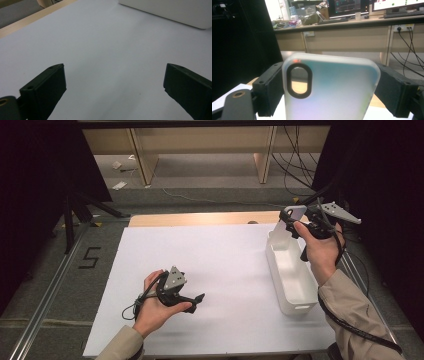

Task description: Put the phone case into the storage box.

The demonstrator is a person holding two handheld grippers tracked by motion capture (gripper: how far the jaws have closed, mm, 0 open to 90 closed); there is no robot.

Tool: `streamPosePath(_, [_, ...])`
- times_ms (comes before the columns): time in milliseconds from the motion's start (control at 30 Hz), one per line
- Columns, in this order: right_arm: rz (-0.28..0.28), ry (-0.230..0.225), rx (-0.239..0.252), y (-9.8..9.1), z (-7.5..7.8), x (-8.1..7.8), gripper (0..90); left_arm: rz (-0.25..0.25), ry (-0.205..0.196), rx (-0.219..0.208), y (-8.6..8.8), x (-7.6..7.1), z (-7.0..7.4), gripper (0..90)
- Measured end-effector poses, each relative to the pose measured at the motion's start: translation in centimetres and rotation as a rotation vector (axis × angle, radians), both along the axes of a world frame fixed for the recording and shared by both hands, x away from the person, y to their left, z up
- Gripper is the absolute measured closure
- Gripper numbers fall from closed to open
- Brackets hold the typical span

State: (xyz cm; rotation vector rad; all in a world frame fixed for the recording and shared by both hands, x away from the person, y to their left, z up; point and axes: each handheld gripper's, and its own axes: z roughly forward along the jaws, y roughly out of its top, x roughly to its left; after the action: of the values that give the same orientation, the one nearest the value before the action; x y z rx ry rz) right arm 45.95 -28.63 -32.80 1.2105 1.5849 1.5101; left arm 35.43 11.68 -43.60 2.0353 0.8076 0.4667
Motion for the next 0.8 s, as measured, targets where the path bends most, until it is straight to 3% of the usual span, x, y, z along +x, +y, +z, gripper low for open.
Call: streamPosePath(800, [-0.038,0.007,0.0,-1.1,-0.1,0.3,17.3,0.001,0.001,0.003,0.1,0.0,0.0,3.5])
